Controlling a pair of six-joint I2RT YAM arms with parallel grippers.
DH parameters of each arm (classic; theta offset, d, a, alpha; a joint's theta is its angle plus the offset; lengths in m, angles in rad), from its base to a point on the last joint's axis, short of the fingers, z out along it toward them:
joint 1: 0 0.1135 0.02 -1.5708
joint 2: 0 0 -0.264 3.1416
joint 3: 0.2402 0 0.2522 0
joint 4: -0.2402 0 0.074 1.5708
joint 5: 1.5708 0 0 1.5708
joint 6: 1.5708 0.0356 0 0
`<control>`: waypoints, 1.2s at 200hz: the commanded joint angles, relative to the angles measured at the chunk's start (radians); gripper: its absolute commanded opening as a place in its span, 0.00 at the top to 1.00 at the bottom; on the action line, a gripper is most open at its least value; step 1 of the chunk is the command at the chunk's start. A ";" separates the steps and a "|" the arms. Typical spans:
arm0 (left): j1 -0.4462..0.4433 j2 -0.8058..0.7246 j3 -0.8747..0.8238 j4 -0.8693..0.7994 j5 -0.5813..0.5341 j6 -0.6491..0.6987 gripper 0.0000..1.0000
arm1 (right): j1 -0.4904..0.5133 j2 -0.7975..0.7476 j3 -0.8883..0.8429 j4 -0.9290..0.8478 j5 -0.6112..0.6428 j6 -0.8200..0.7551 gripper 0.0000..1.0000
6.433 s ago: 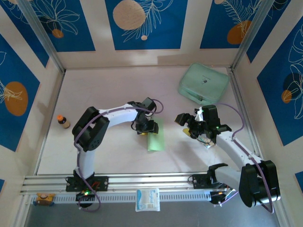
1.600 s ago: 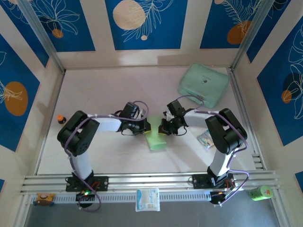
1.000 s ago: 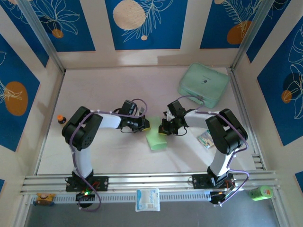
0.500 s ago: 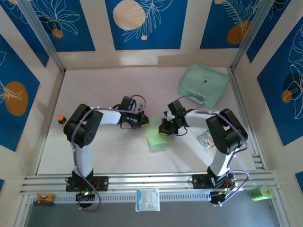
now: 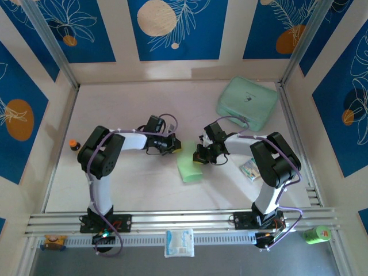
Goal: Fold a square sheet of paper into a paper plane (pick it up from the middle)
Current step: First fold the square sheet of paper in half at the center of the table.
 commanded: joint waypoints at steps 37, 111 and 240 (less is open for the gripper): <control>0.031 0.057 0.003 0.000 -0.004 0.009 1.00 | -0.015 0.036 -0.058 -0.100 0.128 0.009 1.00; 0.069 0.069 -0.021 -0.012 -0.073 0.043 1.00 | -0.017 0.033 -0.059 -0.103 0.126 0.007 1.00; 0.088 0.028 0.145 -0.245 -0.198 0.056 1.00 | -0.016 0.012 -0.070 -0.101 0.126 0.012 1.00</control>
